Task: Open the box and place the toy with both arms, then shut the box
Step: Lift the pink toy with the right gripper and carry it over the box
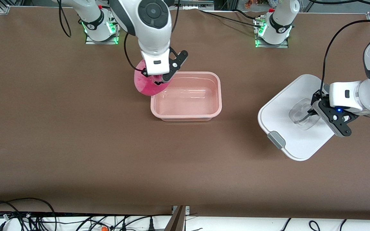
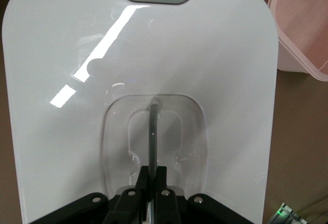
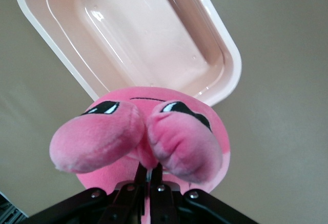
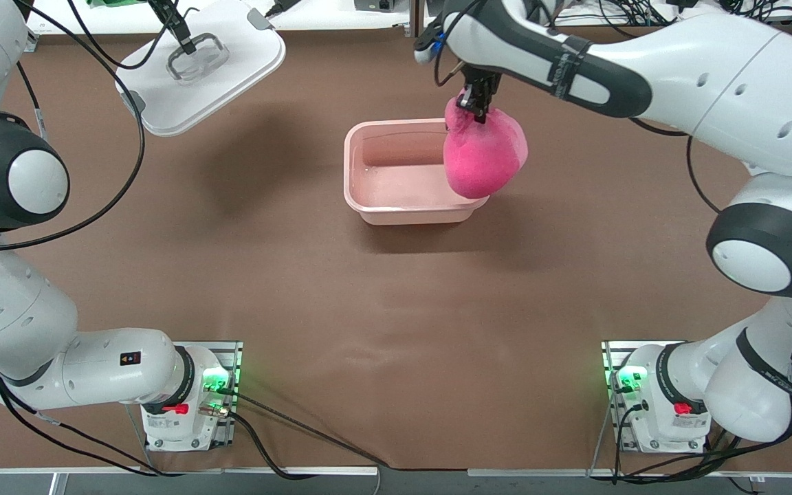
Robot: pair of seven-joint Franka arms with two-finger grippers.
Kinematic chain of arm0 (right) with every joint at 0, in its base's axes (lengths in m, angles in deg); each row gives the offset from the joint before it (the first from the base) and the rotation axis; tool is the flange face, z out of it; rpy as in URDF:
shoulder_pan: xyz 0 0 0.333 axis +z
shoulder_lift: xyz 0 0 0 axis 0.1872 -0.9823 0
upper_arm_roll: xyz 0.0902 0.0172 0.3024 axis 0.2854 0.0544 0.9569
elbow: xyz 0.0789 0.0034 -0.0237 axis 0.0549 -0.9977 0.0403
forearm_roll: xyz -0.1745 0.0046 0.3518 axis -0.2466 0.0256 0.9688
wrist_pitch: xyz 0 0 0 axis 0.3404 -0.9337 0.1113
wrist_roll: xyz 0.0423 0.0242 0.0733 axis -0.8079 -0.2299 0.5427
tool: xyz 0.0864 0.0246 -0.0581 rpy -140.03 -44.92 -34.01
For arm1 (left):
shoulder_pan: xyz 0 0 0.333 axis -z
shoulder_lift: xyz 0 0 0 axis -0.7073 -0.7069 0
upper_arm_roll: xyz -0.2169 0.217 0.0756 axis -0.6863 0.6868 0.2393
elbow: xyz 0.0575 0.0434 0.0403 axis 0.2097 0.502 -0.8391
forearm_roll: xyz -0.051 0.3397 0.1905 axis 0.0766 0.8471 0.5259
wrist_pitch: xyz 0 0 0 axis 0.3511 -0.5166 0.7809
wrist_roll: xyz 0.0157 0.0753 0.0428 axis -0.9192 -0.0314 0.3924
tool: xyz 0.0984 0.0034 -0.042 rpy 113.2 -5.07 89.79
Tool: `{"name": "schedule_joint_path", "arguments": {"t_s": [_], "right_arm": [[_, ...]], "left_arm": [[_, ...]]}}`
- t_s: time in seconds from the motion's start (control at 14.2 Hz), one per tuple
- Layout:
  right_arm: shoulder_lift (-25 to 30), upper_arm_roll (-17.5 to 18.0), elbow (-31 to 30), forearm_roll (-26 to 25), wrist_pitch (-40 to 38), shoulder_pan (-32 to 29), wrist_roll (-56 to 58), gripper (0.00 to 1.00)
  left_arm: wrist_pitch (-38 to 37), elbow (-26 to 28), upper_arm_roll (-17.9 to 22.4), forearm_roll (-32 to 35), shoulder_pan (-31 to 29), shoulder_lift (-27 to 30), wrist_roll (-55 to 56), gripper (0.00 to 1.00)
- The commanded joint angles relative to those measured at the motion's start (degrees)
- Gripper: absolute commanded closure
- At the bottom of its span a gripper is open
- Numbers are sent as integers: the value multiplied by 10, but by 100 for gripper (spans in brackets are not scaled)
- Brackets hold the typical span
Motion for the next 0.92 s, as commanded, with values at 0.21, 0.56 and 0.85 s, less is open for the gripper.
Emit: {"name": "schedule_joint_path", "arguments": {"t_s": [0.21,0.56,0.85], "right_arm": [[-82,-8,101,-24,-19,35,-1,100],[-115,-8,126,-54,-14,45,7,100],[-137,-7,148,-54,-4,50,7,100]], "left_arm": [[-9,-6,-3,-23,-7,0,-27,100],[-9,-7,-3,-23,-7,0,-26,100],[-9,-7,-3,-23,-7,0,-27,100]]}}
